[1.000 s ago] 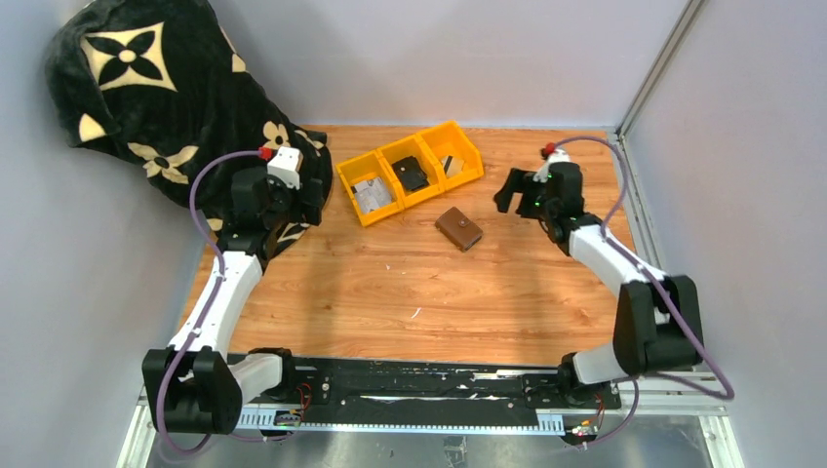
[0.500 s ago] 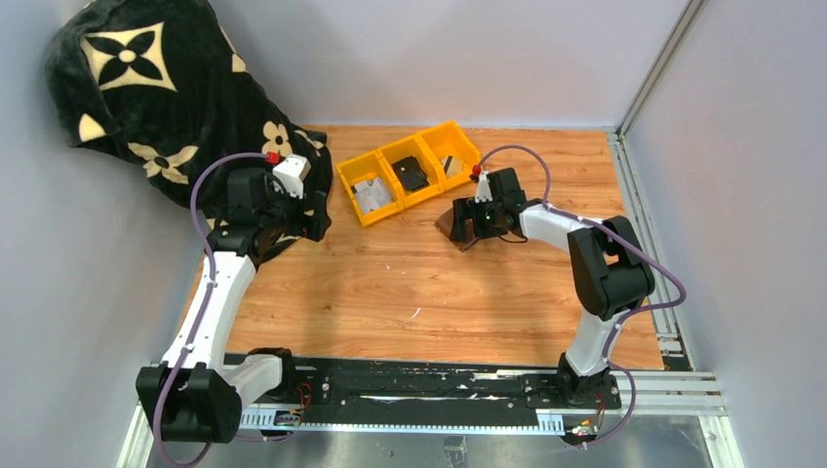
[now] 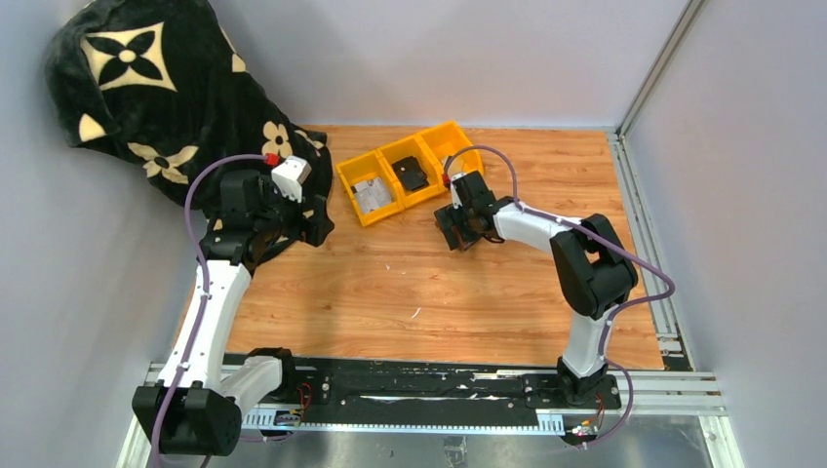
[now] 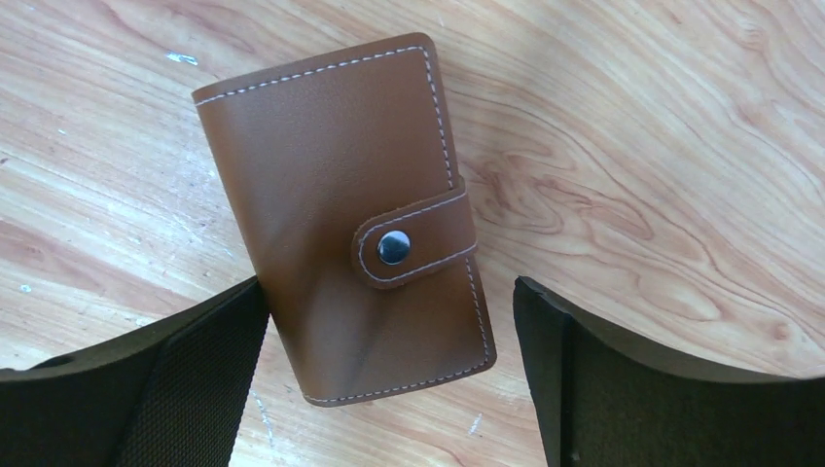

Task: Take the credit cards out of the card holder
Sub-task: Open the card holder at the center of the board.

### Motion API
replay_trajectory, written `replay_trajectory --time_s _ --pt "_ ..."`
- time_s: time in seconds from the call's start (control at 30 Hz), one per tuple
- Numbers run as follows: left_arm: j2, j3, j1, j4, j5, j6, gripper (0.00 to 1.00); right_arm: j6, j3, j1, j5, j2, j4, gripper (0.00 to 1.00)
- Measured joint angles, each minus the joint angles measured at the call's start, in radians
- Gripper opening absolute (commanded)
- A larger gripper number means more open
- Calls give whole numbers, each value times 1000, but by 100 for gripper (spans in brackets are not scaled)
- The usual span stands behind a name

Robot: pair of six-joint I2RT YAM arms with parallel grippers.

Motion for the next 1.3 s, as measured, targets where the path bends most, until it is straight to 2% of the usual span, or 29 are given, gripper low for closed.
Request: replay_trajectory --time_s 0.47,0.73,0.87,1.1,1.3 --pt "-3 56 0 -51 31 3 100 -51 59 9 -34 56 -12 97" --pt "-4 84 0 -63 54 -19 100 -48 50 37 -6 56 20 79" --pt "-3 100 0 -63 60 -73 100 -26 0 78 23 21 53 74" --pt "-3 140 0 -36 67 -217 100 61 -51 183 28 -108 72 72" --pt "0 73 0 16 134 -385 100 153 -51 308 35 -258 201 71"
